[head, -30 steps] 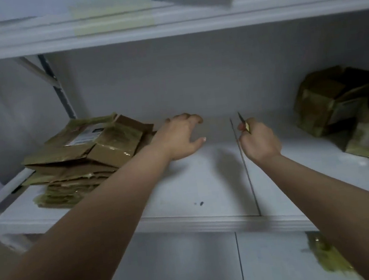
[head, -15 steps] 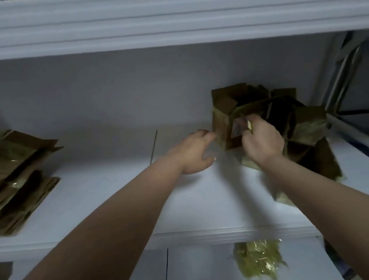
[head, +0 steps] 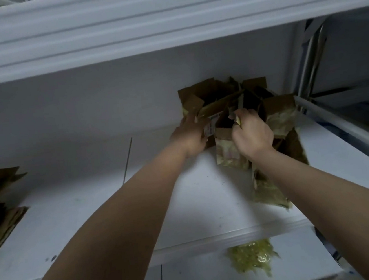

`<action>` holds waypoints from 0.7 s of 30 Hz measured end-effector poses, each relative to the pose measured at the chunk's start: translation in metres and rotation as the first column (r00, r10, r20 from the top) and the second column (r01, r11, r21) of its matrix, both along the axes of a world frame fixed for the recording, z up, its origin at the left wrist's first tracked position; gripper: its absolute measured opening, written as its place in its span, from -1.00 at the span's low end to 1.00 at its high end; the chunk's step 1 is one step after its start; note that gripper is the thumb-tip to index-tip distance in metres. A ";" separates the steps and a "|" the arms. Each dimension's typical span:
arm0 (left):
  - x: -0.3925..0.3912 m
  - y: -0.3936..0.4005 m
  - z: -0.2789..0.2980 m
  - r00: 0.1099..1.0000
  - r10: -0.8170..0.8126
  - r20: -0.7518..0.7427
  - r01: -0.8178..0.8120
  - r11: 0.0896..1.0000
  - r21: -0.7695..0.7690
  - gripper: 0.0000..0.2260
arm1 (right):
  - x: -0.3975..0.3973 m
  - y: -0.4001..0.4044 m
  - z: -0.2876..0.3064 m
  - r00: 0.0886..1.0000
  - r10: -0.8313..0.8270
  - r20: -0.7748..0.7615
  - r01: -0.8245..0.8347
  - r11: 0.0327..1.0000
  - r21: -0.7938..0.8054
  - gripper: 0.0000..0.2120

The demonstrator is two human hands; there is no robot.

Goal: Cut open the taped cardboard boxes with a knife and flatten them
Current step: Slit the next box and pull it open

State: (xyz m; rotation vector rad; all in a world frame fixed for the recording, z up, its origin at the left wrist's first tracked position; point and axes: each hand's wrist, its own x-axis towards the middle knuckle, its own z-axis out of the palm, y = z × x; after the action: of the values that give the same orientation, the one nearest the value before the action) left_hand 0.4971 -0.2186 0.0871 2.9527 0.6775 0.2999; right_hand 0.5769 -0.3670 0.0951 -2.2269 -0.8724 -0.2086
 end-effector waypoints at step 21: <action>-0.136 0.080 0.025 0.931 0.343 0.126 -0.359 0.922 0.143 -0.67 | -0.056 0.076 -0.008 0.995 0.098 0.019 -0.092 0.973 -0.212 -0.78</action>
State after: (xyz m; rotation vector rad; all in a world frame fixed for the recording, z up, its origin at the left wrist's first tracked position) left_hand 0.3612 -0.1383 0.1124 2.9245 1.2265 0.5512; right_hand 0.5207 -0.2908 0.0868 -2.3749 -1.0570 -0.1073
